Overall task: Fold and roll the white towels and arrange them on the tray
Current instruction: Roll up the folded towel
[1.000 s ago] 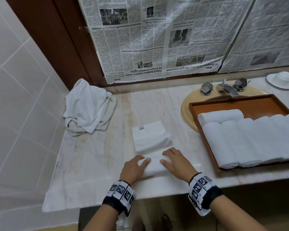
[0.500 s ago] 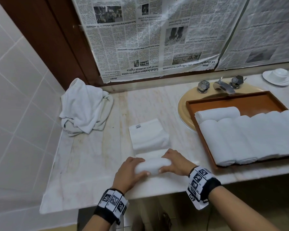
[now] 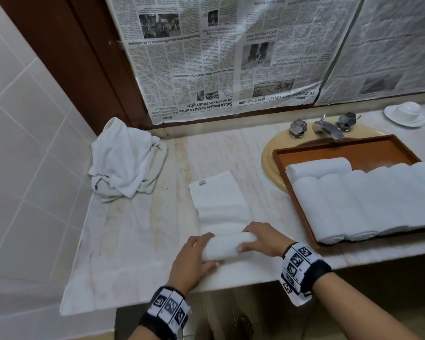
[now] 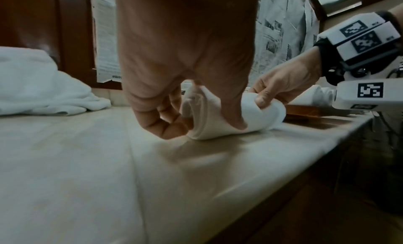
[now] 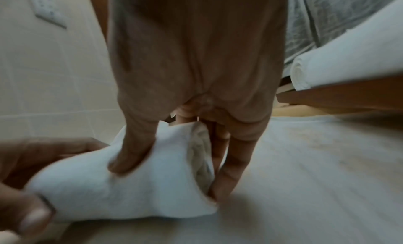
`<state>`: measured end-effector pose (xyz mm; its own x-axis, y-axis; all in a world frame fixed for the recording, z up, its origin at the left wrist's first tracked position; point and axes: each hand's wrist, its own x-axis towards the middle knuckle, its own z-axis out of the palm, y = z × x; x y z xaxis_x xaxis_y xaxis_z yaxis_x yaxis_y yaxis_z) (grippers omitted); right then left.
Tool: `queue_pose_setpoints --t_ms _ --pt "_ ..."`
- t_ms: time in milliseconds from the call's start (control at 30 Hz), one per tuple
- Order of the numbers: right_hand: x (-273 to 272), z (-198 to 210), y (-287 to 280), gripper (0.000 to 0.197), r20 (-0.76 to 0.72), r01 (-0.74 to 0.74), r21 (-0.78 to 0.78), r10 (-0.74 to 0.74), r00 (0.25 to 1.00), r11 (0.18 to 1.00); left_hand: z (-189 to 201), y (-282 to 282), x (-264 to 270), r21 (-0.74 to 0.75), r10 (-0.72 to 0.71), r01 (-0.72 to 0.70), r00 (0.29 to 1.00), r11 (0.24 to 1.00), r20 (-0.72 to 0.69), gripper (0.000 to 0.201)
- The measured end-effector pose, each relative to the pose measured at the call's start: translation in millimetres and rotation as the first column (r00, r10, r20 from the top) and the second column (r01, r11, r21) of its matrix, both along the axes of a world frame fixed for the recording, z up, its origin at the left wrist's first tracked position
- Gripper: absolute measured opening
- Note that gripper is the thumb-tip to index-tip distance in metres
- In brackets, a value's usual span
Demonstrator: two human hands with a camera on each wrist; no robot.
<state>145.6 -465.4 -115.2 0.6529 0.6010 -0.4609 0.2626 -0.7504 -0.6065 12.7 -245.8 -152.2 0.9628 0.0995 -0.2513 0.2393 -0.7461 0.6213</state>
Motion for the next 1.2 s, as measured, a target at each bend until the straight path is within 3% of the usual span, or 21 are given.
queue_pose_setpoints --t_ms 67,167,333,400,533,667,767,867,967,1067,1133,1200 --pt "-2 -2 -1 0.045 -0.037 -0.012 -0.037 0.011 0.999 0.999 1 3 0 -0.044 0.015 -0.017 0.999 0.999 -0.038 0.067" --pt "-10 -8 -5 0.055 -0.011 -0.004 -0.069 0.003 1.000 0.998 12 13 13 -0.097 -0.054 0.036 0.979 0.995 -0.196 0.063" --pt "-38 -20 -6 0.063 0.335 -0.044 0.006 0.039 0.942 0.999 15 23 25 -0.160 -0.124 0.077 0.944 0.984 -0.307 0.060" --pt "-43 -25 -6 0.070 0.367 -0.075 0.050 0.052 0.929 0.996 11 24 22 -0.177 -0.069 0.012 0.946 0.984 -0.318 0.060" --pt "-43 -30 -9 0.083 0.322 -0.125 -0.036 0.130 0.938 0.991 10 19 13 -0.187 0.021 -0.087 0.943 0.978 -0.332 0.054" --pt "-34 -31 -5 0.098 0.256 -0.094 -0.020 0.096 0.962 0.995 14 11 8 -0.163 0.145 -0.186 0.960 0.969 -0.238 0.078" --pt "-23 -27 0 0.077 0.134 -0.082 0.009 0.080 0.988 0.997 9 8 4 -0.121 0.080 -0.085 0.996 0.989 -0.040 0.084" --pt "-16 -21 1 0.058 0.067 -0.092 0.030 0.090 0.994 0.995 1 9 5 -0.085 0.077 -0.079 0.997 0.993 -0.027 0.068" --pt "-22 -20 2 0.066 0.122 -0.080 -0.001 0.079 0.989 0.997 0 12 8 -0.108 0.093 -0.101 0.993 0.989 -0.075 0.059" --pt "-33 -25 -2 0.088 0.346 -0.090 -0.096 0.119 0.931 0.991 5 11 11 -0.145 0.129 -0.146 0.984 0.979 -0.120 0.051" --pt "-38 -30 -6 0.079 0.414 -0.115 -0.082 0.138 0.900 0.990 6 10 9 -0.167 0.185 -0.208 0.972 0.964 -0.145 0.051" --pt "-41 -32 -9 0.082 0.389 -0.142 -0.082 0.163 0.907 0.987 3 9 5 -0.166 0.226 -0.251 0.961 0.954 -0.158 0.055"
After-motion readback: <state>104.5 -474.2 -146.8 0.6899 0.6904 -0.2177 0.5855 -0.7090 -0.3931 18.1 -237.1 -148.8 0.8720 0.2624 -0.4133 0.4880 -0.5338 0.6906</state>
